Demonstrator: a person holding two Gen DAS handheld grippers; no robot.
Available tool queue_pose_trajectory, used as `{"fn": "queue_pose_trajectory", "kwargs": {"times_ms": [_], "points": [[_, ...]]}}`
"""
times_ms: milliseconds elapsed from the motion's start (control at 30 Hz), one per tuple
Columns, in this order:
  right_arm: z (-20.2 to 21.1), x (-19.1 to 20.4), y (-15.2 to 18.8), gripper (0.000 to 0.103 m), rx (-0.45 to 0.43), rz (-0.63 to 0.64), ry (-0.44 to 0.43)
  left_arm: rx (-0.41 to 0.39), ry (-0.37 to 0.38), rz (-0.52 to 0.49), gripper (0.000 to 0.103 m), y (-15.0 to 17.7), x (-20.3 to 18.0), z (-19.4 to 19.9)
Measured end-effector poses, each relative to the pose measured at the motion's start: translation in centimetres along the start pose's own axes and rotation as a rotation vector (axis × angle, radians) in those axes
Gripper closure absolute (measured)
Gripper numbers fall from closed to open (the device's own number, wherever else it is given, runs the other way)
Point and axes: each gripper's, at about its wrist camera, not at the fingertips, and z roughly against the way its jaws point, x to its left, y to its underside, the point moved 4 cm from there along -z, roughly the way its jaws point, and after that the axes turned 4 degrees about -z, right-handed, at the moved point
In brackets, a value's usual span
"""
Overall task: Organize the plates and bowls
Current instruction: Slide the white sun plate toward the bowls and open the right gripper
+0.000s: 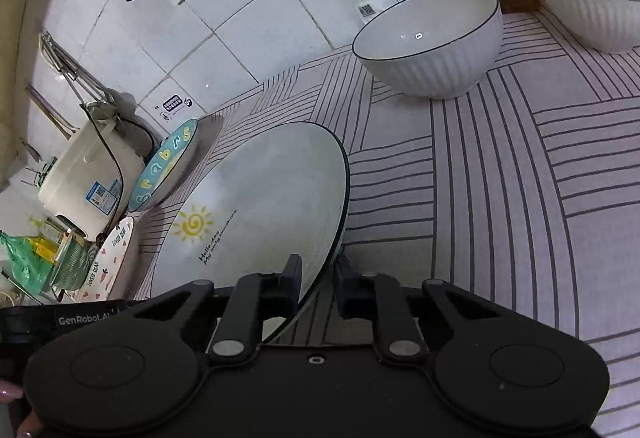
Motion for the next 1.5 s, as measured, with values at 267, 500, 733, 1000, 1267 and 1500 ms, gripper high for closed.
{"fn": "queue_pose_trajectory", "kwargs": {"times_ms": [267,500,733,1000,1267,1500], "points": [[0.8,0.9,-0.4,0.079,0.030,0.047,-0.018,0.078,0.018,-0.019,0.076,-0.5,0.0,0.4],[0.6,2.4,-1.1,0.075,0.060,0.125,-0.050,0.035,-0.018,-0.047,0.076,-1.3,0.5,1.3],[-1.8,2.7,-3.9,0.075,0.050,0.158,-0.098,-0.045,-0.040,-0.087,0.076,-5.3,0.7,0.6],[-5.1,2.0,-7.1,0.075,-0.020,0.115,-0.119,-0.066,-0.047,-0.122,0.076,-10.4,0.6,-2.3],[-7.9,2.5,-10.4,0.074,-0.037,0.117,-0.085,-0.065,-0.035,-0.150,0.076,-14.7,1.0,-5.1],[-10.3,3.1,-11.1,0.073,-0.048,0.116,-0.007,0.008,-0.024,-0.169,0.076,-16.1,1.9,-8.6]]}}
